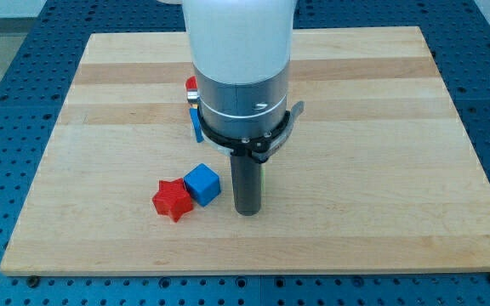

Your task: Move the green circle right to the green star

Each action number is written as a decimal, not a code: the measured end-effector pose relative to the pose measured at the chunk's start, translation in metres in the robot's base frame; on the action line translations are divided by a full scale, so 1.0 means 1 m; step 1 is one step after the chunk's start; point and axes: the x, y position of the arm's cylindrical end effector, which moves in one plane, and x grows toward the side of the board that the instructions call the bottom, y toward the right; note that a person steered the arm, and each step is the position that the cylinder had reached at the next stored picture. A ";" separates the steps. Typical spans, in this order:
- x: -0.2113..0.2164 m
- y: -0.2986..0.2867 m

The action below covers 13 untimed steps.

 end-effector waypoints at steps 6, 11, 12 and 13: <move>-0.037 -0.050; -0.039 0.019; -0.039 0.047; -0.039 0.072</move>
